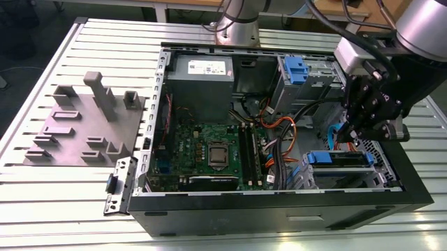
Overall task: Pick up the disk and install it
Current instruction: 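Insert the second disk wire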
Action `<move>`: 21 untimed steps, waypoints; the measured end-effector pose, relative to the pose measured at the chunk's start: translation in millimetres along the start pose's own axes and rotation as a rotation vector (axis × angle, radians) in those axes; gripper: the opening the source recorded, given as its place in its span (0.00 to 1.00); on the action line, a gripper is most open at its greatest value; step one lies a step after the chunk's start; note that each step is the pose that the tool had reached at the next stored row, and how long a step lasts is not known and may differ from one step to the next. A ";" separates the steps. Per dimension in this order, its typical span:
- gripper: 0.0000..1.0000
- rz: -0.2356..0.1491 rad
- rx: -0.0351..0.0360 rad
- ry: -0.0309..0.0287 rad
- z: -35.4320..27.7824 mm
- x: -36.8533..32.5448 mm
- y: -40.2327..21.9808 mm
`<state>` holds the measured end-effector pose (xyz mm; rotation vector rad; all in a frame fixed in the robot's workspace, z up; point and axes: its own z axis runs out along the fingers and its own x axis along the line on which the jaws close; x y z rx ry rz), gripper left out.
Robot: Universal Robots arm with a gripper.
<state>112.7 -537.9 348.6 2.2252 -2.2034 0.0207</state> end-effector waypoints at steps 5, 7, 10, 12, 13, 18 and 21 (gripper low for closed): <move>0.16 -0.002 0.0065 -0.0026 4.6 7.3 3.7; 0.16 -0.005 0.0112 -0.0027 5.6 8.7 4.7; 0.16 -0.007 0.0186 -0.0028 7.4 12.1 6.9; 0.16 -0.008 0.0228 -0.0026 8.0 13.9 7.8; 0.16 -0.008 0.0232 -0.0027 8.4 14.9 7.8; 0.16 -0.009 0.0259 -0.0026 9.9 16.7 8.0; 0.16 -0.009 0.0262 -0.0026 11.7 16.9 8.1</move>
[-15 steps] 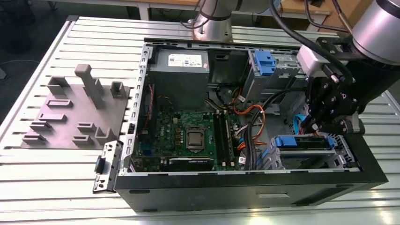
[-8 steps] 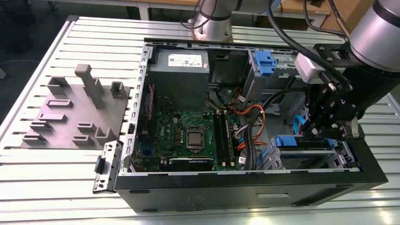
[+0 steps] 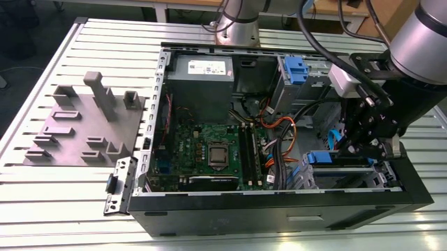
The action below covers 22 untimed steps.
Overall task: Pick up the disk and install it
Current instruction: 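Insert the second disk wire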
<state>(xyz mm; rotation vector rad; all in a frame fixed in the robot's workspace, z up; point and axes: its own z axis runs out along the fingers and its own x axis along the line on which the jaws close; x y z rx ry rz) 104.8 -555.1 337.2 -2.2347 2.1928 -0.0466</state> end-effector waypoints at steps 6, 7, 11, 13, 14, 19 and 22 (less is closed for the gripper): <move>0.16 0.000 0.0002 -0.0077 1.9 0.0 0.1; 0.16 0.000 0.0002 -0.0097 2.0 0.0 0.1; 0.16 0.000 0.0002 -0.0119 2.0 0.0 0.0; 0.16 0.000 0.0003 -0.0121 1.6 0.1 0.0; 0.16 0.000 0.0005 -0.0120 0.9 0.0 -0.1; 0.16 0.000 0.0014 -0.0120 -0.3 0.0 -0.1; 0.16 0.001 0.0014 -0.0116 -0.3 0.1 -0.2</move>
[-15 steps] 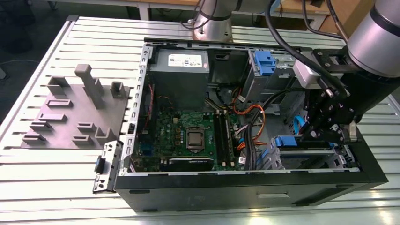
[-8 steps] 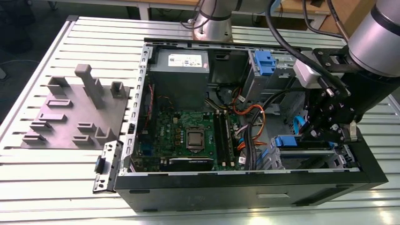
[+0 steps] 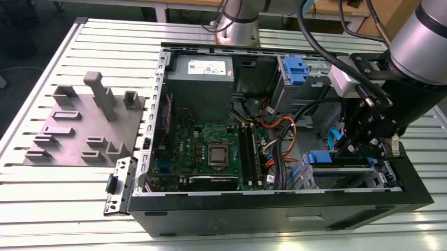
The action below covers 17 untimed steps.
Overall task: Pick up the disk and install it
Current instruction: 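Insert the second disk wire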
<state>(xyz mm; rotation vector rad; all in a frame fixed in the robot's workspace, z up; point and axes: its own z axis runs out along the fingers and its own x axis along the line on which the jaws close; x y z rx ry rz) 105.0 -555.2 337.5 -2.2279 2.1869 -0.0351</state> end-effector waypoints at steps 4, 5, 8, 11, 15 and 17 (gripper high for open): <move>0.16 0.000 0.0001 -0.0001 0.4 1.3 -0.9; 0.16 0.000 0.0000 -0.0001 0.4 1.6 -1.1; 0.16 0.001 0.0000 -0.0002 0.9 2.2 -1.3; 0.16 0.000 0.0000 -0.0002 1.6 2.3 -1.3; 0.16 0.000 0.0001 -0.0007 2.8 2.5 -1.3; 0.16 0.000 0.0000 -0.0005 3.0 2.6 -1.3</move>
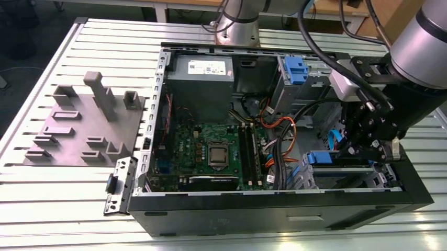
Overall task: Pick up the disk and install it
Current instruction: 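Insert the second disk wire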
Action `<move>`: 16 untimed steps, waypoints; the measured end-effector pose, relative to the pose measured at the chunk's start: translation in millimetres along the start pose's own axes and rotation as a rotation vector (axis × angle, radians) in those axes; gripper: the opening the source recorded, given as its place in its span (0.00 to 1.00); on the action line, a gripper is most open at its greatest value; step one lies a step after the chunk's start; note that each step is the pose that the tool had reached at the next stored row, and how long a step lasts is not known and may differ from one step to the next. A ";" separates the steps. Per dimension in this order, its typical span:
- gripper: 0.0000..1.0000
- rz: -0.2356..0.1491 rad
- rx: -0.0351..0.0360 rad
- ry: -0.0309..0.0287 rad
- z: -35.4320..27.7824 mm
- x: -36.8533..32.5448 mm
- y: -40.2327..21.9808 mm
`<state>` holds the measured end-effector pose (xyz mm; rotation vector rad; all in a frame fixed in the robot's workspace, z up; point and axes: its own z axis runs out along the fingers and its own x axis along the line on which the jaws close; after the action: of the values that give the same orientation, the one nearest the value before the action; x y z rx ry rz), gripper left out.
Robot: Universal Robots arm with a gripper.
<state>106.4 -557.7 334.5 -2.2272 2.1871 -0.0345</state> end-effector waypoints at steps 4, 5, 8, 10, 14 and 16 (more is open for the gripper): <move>0.16 0.000 0.0000 -0.0002 0.5 0.3 0.0; 0.16 0.000 0.0000 0.0000 0.8 0.4 0.0; 0.16 0.000 0.0000 -0.0002 2.6 0.7 0.1; 0.16 0.000 0.0000 0.0000 3.1 0.8 0.1; 0.16 0.000 0.0000 -0.0002 3.2 0.8 0.1; 0.16 0.000 0.0000 -0.0002 3.2 0.8 0.1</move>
<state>106.4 -558.6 331.3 -2.2271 2.1870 -0.0344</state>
